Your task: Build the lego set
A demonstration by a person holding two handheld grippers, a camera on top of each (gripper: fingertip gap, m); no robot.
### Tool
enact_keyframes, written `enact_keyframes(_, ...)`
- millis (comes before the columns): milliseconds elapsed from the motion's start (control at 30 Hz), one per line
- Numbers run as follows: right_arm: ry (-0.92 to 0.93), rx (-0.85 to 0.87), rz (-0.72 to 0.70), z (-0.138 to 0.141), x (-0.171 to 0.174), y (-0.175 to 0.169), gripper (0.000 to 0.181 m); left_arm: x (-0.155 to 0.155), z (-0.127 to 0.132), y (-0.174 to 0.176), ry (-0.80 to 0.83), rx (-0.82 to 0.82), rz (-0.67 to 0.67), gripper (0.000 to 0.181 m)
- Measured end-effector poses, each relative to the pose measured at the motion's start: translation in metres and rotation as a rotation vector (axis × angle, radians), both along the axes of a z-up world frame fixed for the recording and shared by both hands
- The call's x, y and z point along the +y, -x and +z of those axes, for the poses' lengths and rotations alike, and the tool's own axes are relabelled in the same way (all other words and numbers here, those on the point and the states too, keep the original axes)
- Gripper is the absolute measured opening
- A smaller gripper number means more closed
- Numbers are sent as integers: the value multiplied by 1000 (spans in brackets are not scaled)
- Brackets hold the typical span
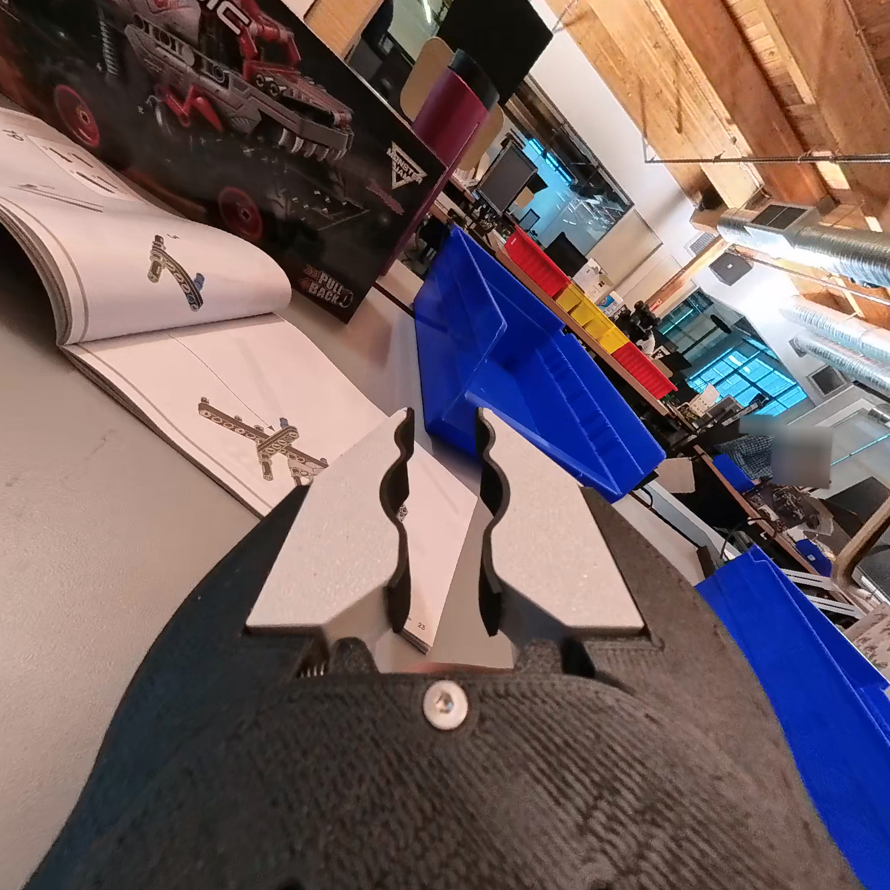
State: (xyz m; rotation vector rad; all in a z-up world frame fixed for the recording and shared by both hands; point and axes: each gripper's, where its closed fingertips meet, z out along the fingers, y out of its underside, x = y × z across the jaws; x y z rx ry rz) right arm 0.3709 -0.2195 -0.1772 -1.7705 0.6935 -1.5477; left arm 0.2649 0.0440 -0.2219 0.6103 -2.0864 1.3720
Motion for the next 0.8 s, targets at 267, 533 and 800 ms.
enact_keyframes(267,8,-3,-8,0,-2,0,22,9,3,2,6,-43,-11,7)
enact_keyframes(533,14,-1,-13,-1,-5,-1,22,15,1,4,-8,-57,-14,5)
enact_keyframes(800,19,-1,-15,-1,-5,-2,23,17,5,-3,14,-75,29,8)
